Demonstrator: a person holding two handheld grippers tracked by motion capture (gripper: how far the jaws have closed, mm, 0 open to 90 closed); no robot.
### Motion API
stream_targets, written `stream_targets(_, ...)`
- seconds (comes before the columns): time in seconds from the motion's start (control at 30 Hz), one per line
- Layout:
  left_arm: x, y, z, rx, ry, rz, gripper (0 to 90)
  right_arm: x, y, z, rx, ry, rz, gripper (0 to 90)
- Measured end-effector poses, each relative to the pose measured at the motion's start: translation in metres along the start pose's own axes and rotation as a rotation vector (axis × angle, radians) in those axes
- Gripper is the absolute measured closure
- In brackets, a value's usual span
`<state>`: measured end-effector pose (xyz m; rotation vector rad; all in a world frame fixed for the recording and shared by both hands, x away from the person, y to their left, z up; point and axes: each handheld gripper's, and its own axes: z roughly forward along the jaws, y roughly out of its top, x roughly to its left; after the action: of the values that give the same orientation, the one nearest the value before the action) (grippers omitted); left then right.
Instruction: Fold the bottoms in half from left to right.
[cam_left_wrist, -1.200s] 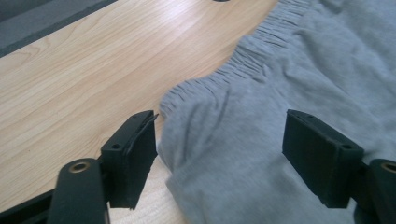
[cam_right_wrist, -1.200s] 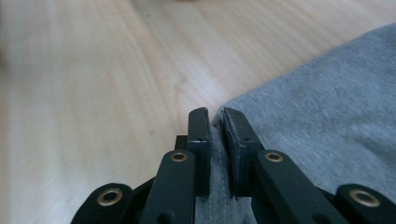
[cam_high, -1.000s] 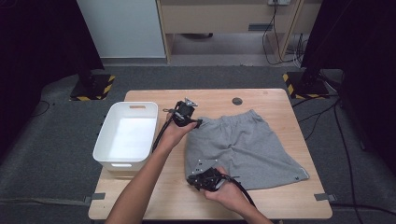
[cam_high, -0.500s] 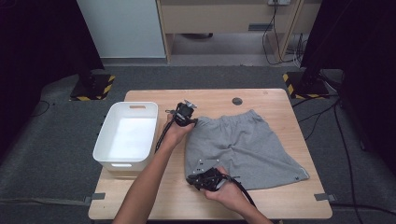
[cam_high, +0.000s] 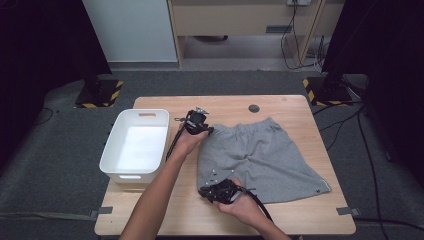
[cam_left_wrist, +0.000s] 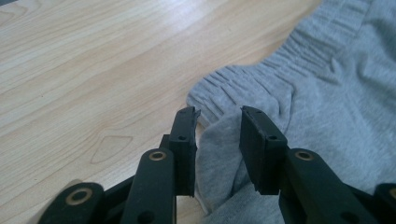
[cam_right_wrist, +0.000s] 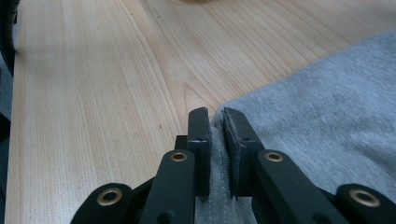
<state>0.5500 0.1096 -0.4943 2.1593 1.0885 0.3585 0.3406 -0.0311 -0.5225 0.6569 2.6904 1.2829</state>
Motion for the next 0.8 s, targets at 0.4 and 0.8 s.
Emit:
stream_targets(0.4,0.007,-0.007,0.014,0.045,0.055,-0.006,59.5,0.001,0.005,-0.003,-0.023,-0.005,0.003,82.0)
stream_targets(0.8,0.012,-0.018,0.018,0.059,0.02,-0.003,59.4,0.006,0.013,0.001,-0.031,-0.002,0.0,82.0)
